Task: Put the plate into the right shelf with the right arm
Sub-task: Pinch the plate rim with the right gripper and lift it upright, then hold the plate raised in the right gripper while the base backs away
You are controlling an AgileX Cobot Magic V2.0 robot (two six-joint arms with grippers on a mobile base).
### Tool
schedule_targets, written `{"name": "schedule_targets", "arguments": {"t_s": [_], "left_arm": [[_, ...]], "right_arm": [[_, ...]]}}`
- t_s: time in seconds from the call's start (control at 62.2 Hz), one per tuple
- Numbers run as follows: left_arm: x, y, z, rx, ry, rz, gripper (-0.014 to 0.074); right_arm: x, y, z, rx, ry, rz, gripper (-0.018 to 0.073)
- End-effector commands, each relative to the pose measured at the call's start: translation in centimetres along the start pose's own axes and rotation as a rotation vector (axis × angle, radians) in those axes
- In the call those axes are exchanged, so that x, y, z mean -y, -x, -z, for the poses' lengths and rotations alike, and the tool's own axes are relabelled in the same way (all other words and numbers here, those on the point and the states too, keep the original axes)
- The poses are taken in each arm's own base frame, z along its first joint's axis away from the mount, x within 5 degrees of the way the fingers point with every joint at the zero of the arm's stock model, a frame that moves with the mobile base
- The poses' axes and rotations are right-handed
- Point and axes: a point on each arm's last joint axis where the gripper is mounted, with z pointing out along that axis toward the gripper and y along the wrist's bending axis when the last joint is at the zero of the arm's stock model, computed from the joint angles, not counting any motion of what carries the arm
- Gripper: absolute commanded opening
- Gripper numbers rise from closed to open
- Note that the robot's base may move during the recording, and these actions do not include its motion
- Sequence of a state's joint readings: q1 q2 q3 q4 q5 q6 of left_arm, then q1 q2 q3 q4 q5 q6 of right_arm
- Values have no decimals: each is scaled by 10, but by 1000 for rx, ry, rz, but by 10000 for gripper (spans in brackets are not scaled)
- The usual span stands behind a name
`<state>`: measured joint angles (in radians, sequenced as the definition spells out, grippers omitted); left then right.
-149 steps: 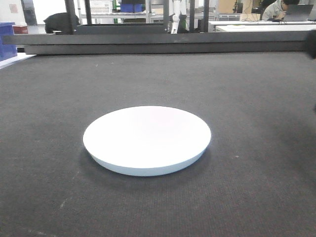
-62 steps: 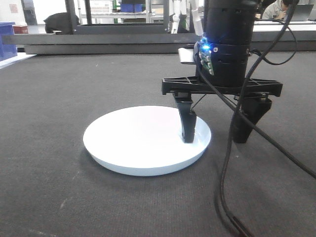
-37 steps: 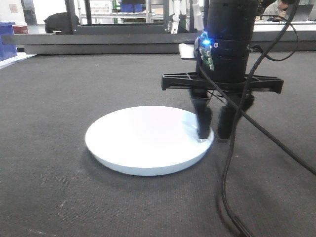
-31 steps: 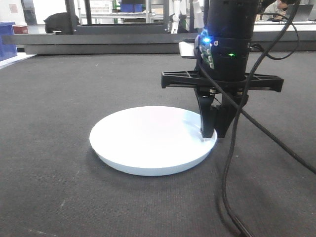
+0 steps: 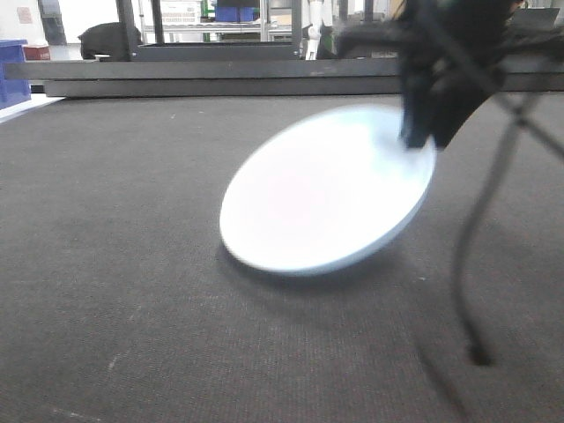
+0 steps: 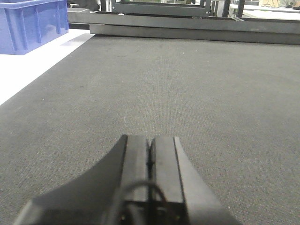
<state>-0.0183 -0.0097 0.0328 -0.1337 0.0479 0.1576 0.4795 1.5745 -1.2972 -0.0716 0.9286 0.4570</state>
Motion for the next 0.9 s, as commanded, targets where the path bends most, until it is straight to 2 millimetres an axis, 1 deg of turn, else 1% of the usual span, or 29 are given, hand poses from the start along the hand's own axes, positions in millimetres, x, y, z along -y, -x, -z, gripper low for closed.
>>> {"name": "schedule_targets", "arguments": {"t_s": [0.0,0.064,0.112,0.209,0.225,0.241,0.257,0.37,0.482,0.514,0.627,0.675,0.804,0.884], "left_arm": [[-1,5,1,89,12,15,-128],[-1,5,1,89,12,15,-128],[-1,5,1,89,12,15,-128],[-1,5,1,89,12,15,-128],[-1,5,1,89,12,15,-128],[-1,5,1,89,12,15,-128],[-1,5,1,89,12,15,-128],[-1,5,1,89,12,15,-128],[-1,5,1,89,12,15,-128],[-1,5,1,89,12,15,-128],[-1,5,1,89,12,15,-128],[-1,5,1,89,12,15,-128],[-1,5,1,89,12,15,-128],[-1,5,1,89,12,15,-128]], "right_arm": [[13,-4,40,224,68,30,51],[22,-16,53,310,91,67,51],[29,-25,66,390,108,95,51],[45,-42,79,494,120,128,51],[48,-45,85,529,126,129,51],[52,-49,85,541,123,130,51],[55,-52,90,576,128,129,51],[78,-71,102,709,110,93,51],[100,-93,116,860,53,45,51],[105,-99,116,886,33,27,51],[116,-121,125,1024,-11,-9,51],[120,-131,125,1065,-26,-19,51],[123,-156,129,1202,-34,-21,51],[123,-170,130,1245,-31,-17,51]]}}
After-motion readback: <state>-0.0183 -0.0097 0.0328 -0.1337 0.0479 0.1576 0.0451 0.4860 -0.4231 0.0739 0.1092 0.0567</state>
